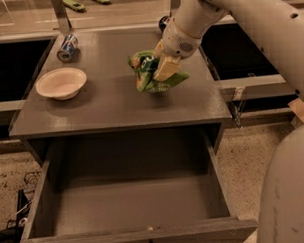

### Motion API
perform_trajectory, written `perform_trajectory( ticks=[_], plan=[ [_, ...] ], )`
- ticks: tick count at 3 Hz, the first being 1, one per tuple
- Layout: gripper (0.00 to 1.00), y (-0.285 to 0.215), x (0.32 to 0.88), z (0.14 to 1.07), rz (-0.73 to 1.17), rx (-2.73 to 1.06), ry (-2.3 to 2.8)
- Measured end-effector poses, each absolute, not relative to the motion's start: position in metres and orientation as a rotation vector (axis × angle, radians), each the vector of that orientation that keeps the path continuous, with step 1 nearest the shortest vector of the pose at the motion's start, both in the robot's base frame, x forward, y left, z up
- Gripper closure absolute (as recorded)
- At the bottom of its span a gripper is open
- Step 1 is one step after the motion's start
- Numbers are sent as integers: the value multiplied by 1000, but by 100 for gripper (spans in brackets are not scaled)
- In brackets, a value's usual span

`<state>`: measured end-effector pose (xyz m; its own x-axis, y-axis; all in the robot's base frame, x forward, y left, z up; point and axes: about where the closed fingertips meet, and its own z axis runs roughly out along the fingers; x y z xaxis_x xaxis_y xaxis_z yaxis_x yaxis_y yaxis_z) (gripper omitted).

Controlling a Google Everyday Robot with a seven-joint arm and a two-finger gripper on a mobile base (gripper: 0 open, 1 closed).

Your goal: Place green rice chip bag into top drawer

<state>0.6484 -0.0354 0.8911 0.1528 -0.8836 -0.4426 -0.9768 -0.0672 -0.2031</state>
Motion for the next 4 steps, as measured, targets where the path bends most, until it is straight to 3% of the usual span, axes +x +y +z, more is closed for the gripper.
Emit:
perform_trajectory(
  ticks=[2,4],
  plan=[
    [100,-32,618,948,209,-2035,1642],
    [100,-49,547,1010,155,-2013,1482]
  ],
)
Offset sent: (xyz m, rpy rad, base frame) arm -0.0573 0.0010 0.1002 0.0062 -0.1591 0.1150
